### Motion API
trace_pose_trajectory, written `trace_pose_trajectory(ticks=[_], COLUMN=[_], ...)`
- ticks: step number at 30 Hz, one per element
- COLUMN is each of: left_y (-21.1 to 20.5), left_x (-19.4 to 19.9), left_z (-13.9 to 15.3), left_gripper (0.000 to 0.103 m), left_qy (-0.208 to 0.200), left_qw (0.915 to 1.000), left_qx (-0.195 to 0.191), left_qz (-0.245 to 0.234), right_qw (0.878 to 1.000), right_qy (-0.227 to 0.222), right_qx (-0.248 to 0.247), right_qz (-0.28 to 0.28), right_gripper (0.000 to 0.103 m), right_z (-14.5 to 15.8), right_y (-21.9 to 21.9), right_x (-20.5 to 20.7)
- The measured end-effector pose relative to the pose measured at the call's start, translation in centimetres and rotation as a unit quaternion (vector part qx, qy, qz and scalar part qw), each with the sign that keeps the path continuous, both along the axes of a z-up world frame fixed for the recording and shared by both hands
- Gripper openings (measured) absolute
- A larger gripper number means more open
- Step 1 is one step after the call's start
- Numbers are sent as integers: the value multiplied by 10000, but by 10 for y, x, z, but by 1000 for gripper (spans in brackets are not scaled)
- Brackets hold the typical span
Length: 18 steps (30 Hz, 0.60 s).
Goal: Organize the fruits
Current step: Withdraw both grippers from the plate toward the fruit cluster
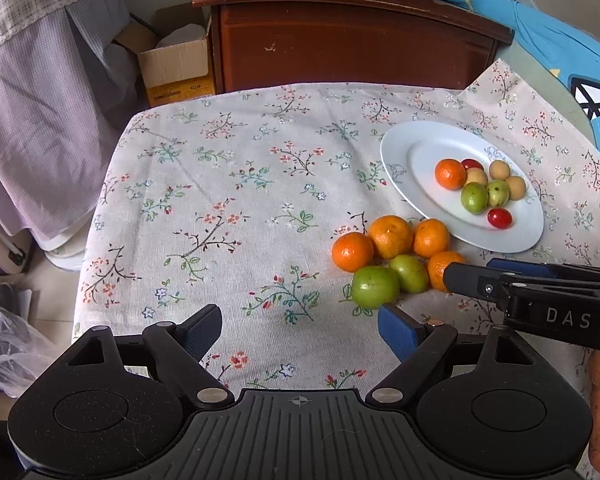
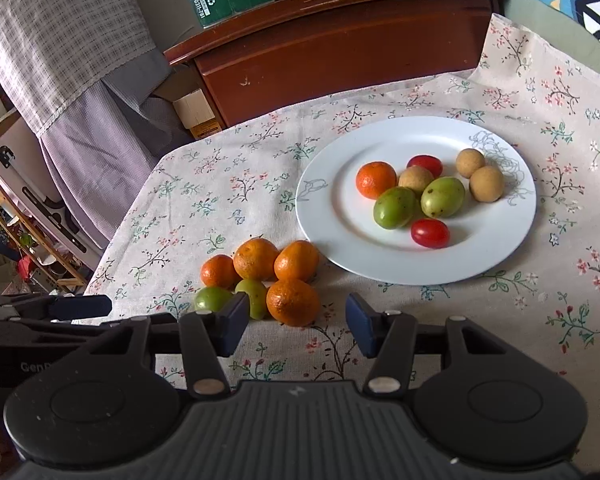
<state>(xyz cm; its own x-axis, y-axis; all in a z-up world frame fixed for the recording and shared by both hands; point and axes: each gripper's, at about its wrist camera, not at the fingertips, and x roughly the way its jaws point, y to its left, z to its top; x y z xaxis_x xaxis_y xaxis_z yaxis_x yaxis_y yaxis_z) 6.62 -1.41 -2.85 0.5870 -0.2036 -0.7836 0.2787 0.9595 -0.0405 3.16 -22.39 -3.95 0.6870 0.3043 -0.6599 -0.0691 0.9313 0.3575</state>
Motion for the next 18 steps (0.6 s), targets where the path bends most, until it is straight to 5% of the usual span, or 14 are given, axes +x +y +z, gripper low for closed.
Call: trace_pose_trajectory(ticks=[5,11,18], left_y=[-1,-9,-15], left_x=[2,2,5], left_z=[-4,-8,-12], left_gripper=[87,86,84], left_qy=[-10,-65,-155], left_qw=[10000,9996,9986], left_qx=[-11,-108,-312], left_qz=[-29,-237,-402], right_qw=[10000,9999,9997], right_qy=[68,61,174], right_qx=[11,139,164], right_qz=[-36,37,-111], right_gripper=[53,33,32], right_z=[-9,-13,-7], right_y=[2,2,-3], right_x=[9,12,10])
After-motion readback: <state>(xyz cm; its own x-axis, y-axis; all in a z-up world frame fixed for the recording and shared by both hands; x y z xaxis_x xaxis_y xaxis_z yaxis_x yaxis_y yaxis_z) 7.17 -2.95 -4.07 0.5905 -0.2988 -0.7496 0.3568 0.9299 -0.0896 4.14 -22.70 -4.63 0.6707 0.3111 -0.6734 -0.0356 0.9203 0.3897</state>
